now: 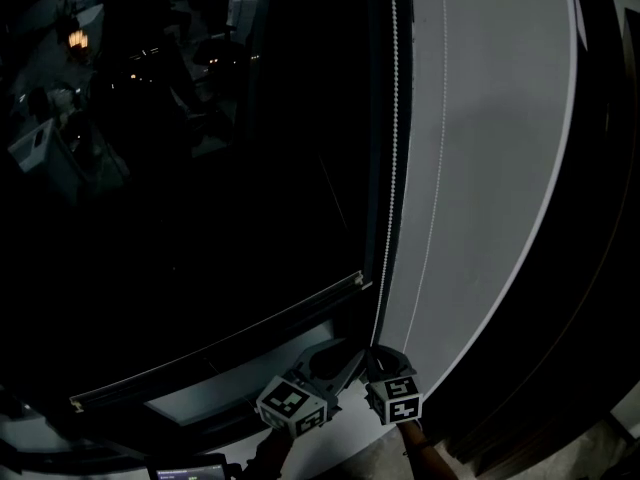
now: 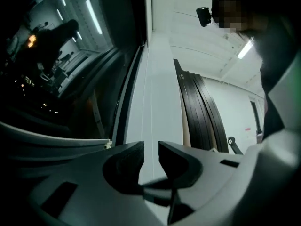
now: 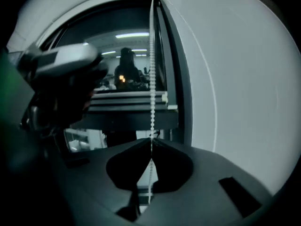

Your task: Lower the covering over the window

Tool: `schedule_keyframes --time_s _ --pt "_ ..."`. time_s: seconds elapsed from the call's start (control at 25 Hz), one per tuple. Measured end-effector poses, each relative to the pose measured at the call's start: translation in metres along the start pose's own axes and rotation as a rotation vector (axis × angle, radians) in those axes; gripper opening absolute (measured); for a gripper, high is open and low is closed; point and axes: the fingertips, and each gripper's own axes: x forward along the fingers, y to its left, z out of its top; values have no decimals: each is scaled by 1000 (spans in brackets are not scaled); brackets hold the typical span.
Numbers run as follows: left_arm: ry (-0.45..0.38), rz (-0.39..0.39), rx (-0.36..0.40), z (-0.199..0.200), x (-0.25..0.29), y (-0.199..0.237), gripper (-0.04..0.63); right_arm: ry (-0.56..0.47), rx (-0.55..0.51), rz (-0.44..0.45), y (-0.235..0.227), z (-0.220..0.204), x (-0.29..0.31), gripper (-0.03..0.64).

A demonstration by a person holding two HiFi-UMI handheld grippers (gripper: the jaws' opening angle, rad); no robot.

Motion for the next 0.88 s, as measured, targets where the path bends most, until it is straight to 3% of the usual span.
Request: schedule_keyframes --time_s 0.16,0.36,0.48,0.6,0.72,0.8,0.88 --pt "-34 -59 70 23 31 -6 120 75 49 24 25 -53 -14 14" --pt "-123 -126 85 53 51 -19 120 86 75 24 29 -61 -27 14" --pt "-173 -129 70 66 48 -24 98 70 105 23 25 -60 -34 14" --pt "-167 -117 103 64 49 -25 0 59 133 17 22 -61 -41 14" --pt "-143 -115 145 57 51 -26 0 53 120 12 24 -63 -46 14" --pt "-155 -103 124 58 48 -24 3 52 112 9 26 -64 -47 14" --pt "-176 -85 99 63 43 -21 50 49 114 9 28 -64 -48 14"
